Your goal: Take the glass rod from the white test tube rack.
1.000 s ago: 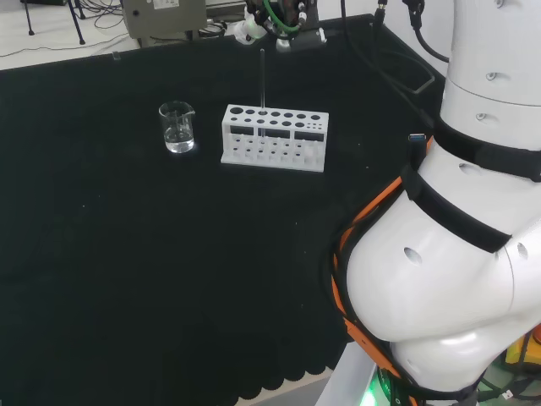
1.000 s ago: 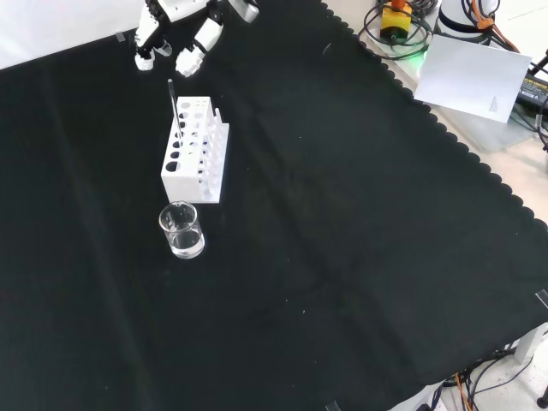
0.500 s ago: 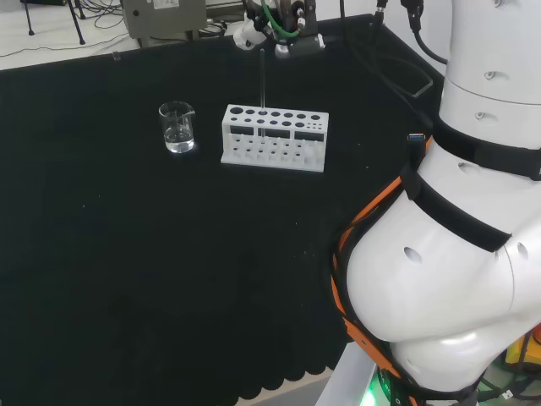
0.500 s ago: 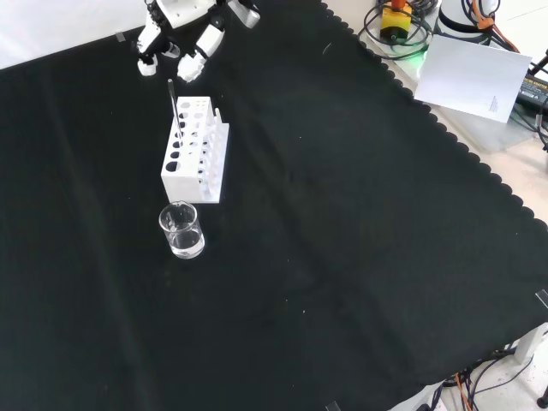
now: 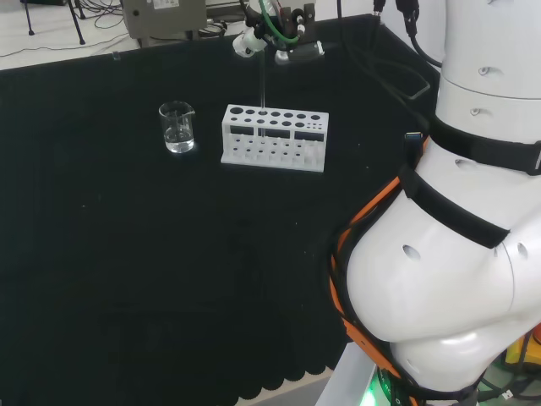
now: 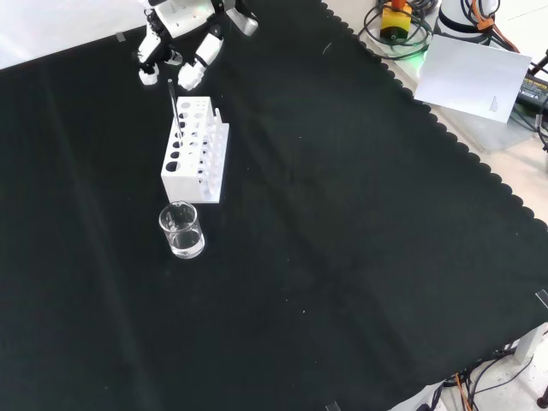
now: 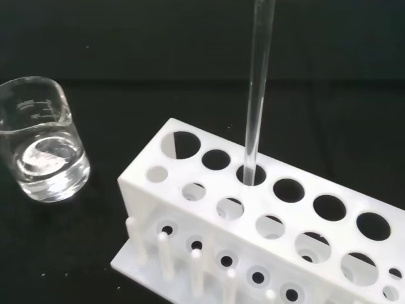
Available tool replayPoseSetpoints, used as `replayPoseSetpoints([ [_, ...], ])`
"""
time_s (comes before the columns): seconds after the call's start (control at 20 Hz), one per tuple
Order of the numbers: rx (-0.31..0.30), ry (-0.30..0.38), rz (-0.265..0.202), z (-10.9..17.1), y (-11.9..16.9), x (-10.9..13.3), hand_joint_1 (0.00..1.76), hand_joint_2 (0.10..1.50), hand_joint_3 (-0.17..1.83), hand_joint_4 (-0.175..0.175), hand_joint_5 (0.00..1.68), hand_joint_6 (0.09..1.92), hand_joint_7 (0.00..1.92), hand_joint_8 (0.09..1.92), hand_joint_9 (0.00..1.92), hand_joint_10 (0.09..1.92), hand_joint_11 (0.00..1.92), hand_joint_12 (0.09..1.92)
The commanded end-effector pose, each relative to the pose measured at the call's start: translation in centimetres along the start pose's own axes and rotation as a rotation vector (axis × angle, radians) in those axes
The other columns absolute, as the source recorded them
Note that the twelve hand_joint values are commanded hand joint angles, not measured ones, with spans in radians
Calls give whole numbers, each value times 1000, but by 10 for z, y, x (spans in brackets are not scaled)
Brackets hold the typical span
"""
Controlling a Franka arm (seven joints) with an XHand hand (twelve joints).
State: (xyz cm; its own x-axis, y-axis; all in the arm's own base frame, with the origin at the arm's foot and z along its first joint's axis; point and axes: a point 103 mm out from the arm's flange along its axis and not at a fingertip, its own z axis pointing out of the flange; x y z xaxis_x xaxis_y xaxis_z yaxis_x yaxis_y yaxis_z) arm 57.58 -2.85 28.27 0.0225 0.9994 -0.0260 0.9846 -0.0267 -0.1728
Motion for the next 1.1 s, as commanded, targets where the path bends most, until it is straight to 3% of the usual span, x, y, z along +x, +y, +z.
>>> replayPoseSetpoints([
  [0.05, 14, -9, 31, 5, 5, -2, 663, 1152, -175, -175, 351, 712, 791, 1113, 1185, 1175, 1135, 1196],
  [0.6, 19, -10, 59, 20, 10, -19, 668, 1152, -175, -175, 361, 766, 790, 1146, 1209, 1189, 1175, 1167],
  [1.1, -20, -15, 51, 28, 14, -15, 820, 1149, -175, -175, 586, 869, 928, 1124, 1499, 1072, 1561, 978],
])
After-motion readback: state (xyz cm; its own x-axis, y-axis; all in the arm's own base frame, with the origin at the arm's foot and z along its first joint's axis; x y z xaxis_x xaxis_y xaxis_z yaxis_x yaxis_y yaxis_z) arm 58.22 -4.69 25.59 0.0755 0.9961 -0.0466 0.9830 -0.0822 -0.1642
